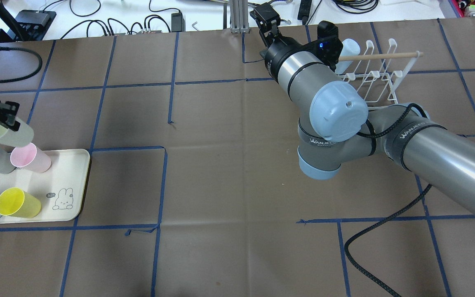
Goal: Transfer IKEA cup to right arm and place on rack
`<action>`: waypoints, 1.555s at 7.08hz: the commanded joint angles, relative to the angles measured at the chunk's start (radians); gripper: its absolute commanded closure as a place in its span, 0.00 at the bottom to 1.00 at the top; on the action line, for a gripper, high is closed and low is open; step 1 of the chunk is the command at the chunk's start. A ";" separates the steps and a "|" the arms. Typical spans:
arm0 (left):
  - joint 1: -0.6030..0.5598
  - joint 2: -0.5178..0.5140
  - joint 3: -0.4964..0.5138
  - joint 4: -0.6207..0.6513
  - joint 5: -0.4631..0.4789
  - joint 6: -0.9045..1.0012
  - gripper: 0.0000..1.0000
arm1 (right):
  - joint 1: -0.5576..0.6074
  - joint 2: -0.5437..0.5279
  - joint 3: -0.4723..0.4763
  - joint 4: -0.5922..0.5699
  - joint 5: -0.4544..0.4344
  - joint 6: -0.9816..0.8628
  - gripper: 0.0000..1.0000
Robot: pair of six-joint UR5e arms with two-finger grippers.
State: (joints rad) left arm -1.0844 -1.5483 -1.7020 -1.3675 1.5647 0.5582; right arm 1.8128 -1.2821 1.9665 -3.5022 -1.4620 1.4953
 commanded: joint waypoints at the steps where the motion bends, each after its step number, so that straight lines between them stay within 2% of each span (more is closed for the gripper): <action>1: -0.037 -0.099 0.169 -0.033 -0.156 0.003 1.00 | 0.000 -0.006 0.006 0.002 -0.001 0.117 0.00; 2: -0.067 -0.136 0.188 -0.024 -0.240 -0.001 1.00 | 0.000 -0.003 0.008 0.002 -0.001 0.117 0.00; 3: -0.086 -0.151 0.171 0.079 -0.353 -0.003 1.00 | 0.000 -0.006 0.008 0.011 -0.001 0.120 0.00; 5: -0.132 -0.150 0.116 0.238 -0.544 -0.003 1.00 | 0.000 -0.006 0.009 0.020 0.003 0.103 0.00; 6: -0.153 -0.150 0.073 0.343 -0.686 -0.006 1.00 | 0.002 -0.006 0.009 0.022 0.006 0.103 0.00; 7: -0.175 -0.125 0.024 0.381 -0.742 -0.001 1.00 | 0.002 -0.005 0.009 0.025 0.011 0.105 0.00; 10: -0.201 -0.182 -0.111 0.773 -0.996 -0.001 0.99 | 0.022 -0.003 0.009 0.045 0.019 0.169 0.00; 11: -0.206 -0.182 -0.158 0.845 -1.065 0.002 0.98 | 0.026 -0.003 0.009 0.064 0.072 0.212 0.01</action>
State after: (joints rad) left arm -1.2846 -1.7219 -1.8048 -0.6315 0.5851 0.5573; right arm 1.8321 -1.2856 1.9763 -3.4543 -1.4312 1.6618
